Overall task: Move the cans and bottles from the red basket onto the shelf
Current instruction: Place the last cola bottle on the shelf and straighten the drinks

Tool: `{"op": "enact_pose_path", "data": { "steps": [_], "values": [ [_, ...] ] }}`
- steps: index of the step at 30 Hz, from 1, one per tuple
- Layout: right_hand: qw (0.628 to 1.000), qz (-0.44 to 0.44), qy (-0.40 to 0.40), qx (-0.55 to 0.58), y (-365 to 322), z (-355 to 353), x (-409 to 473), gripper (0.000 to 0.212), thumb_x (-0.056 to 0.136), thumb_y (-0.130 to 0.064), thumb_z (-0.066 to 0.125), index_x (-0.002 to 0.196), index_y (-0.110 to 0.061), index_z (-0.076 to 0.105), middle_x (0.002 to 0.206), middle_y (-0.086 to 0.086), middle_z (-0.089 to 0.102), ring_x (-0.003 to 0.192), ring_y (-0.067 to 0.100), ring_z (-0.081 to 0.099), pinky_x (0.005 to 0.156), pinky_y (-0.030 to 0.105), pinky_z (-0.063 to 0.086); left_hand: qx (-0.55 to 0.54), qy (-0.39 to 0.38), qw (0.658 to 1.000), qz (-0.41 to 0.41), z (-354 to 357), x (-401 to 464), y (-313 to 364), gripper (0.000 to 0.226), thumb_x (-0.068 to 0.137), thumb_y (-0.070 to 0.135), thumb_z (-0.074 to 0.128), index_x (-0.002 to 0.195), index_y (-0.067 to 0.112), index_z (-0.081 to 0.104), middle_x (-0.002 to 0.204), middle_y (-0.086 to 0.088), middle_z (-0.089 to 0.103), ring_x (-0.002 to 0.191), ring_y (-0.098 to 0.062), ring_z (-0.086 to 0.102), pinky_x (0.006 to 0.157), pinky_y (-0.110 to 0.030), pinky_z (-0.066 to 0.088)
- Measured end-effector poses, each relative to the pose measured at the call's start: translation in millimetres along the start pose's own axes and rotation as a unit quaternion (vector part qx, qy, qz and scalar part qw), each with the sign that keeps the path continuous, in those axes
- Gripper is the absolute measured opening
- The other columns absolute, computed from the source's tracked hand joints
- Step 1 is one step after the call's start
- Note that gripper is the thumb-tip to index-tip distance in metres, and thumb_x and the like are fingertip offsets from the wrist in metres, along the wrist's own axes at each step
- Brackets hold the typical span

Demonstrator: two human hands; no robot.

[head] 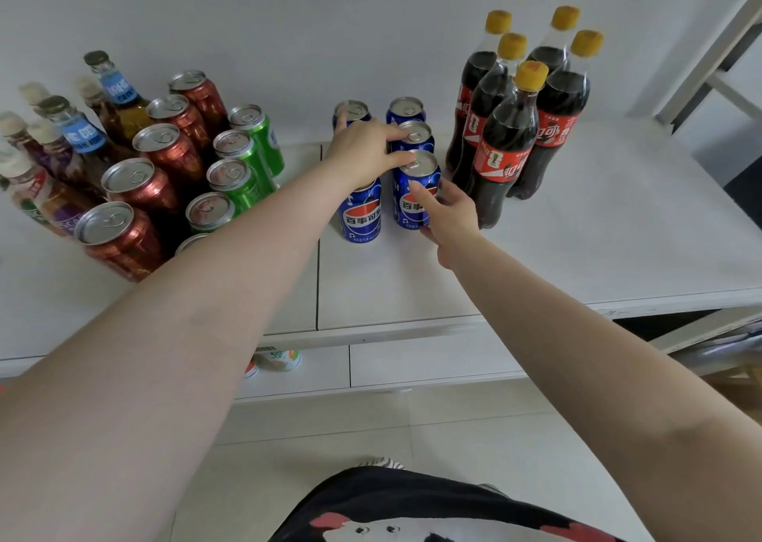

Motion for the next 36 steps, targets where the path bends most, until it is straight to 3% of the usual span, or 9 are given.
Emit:
{"op": "enact_pose_path", "data": {
  "steps": [9, 31, 36],
  "values": [
    [0.998, -0.041, -0.004, -0.048, -4.8, -3.9, 4.1, 0.062, 0.083, -0.033, 0.071, 0.138, -0.017, 0.047, 0.135, 0.004, 0.057, 0.122, 0.025, 0.056, 0.099, 0.048, 0.05, -0.039, 0.008, 0.999, 0.003, 1.6, -1.7, -1.7, 0.049, 0.091, 0.052, 0.049, 0.135, 0.032, 0.051, 0.132, -0.002, 0.06, 0.127, -0.023, 0.049, 0.118, -0.05, 0.009],
    [0.991, -0.064, 0.009, -0.12, -13.2, -9.3, 5.5, 0.061, 0.083, -0.036, 0.07, 0.136, -0.016, 0.049, 0.135, 0.004, 0.058, 0.122, 0.025, 0.056, 0.096, 0.048, 0.051, -0.073, 0.01, 0.997, -0.013, 3.1, -3.2, -5.1, 0.044, 0.094, 0.047, 0.047, 0.134, 0.032, 0.052, 0.126, -0.003, 0.063, 0.128, -0.024, 0.047, 0.116, -0.047, 0.014],
    [0.991, -0.064, -0.006, -0.114, -12.0, -8.7, 0.2, 0.07, 0.083, -0.037, 0.07, 0.143, -0.016, 0.04, 0.141, 0.005, 0.053, 0.126, 0.024, 0.052, 0.099, 0.047, 0.049, -0.09, 0.043, 0.995, 0.005, -6.1, -8.7, -2.2, 0.043, 0.093, 0.041, 0.051, 0.134, 0.028, 0.052, 0.134, -0.001, 0.059, 0.128, -0.024, 0.047, 0.114, -0.045, 0.02]
  ]
}}
Point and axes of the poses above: each hand's wrist, its own x-axis towards the middle knuckle, its own z-axis out of the palm, y = z × x, the point moved 8 cm from there along x, towards the middle knuckle
